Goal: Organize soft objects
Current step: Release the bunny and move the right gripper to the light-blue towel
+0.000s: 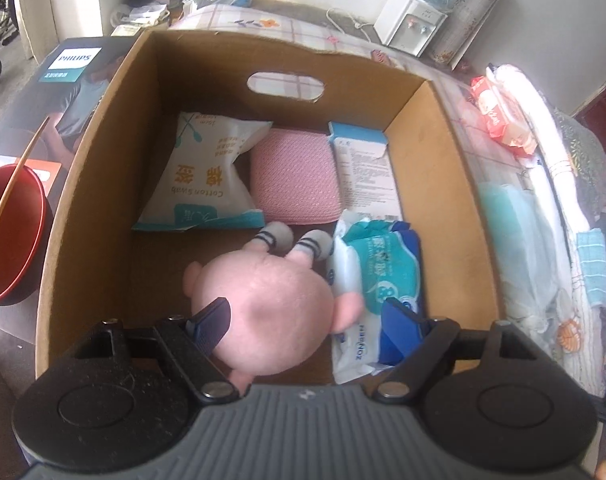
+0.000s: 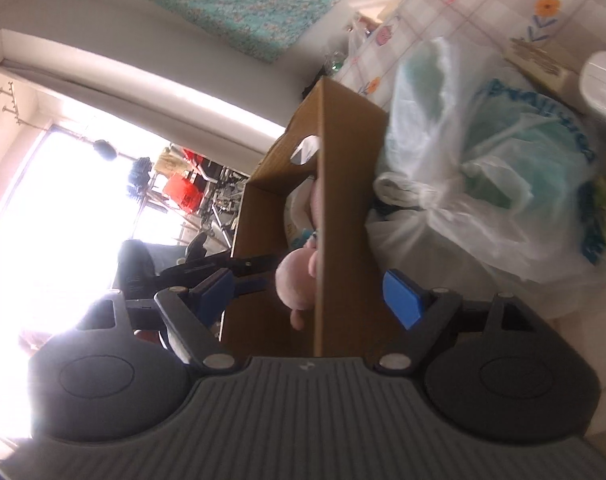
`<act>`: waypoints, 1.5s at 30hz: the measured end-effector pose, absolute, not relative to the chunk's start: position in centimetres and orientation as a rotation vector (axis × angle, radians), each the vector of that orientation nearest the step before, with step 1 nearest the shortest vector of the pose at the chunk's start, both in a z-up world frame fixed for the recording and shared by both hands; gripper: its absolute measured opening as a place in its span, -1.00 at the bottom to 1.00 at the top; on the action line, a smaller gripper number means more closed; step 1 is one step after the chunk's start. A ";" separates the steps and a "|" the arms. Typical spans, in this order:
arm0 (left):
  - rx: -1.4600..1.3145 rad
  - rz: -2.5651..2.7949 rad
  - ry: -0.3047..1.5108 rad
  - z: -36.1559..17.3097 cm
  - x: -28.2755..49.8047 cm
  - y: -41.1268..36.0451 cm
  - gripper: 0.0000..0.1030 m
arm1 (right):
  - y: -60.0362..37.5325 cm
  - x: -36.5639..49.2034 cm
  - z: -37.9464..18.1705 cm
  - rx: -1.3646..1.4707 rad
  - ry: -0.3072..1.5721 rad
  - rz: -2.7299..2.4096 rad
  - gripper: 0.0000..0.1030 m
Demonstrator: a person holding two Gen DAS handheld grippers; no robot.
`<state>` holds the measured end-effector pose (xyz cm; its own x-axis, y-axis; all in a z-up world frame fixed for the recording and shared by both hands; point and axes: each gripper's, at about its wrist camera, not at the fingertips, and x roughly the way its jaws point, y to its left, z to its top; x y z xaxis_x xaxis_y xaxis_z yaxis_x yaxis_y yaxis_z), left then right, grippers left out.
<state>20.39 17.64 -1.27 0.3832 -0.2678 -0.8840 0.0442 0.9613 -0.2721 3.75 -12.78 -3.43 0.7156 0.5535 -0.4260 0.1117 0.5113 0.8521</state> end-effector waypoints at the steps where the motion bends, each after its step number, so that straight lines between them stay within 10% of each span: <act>1: -0.225 -0.216 1.142 -0.6 20.0 17.0 0.63 | -13.4 3.0 -3.7 1.021 0.740 0.264 0.60; 32: 0.001 -0.760 1.096 3.2 20.1 -21.7 0.72 | -24.9 -6.6 -4.7 0.674 0.505 -0.301 0.61; 45: -0.030 -0.745 1.144 1.3 23.5 -24.4 0.73 | -34.9 2.3 -3.8 0.441 0.507 -0.542 0.83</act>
<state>23.52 -24.40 1.33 0.2042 -0.5487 -0.8107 0.5198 0.7625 -0.3852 2.26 -34.93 -3.76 0.7411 -0.3721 -0.5589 0.5822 0.7708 0.2588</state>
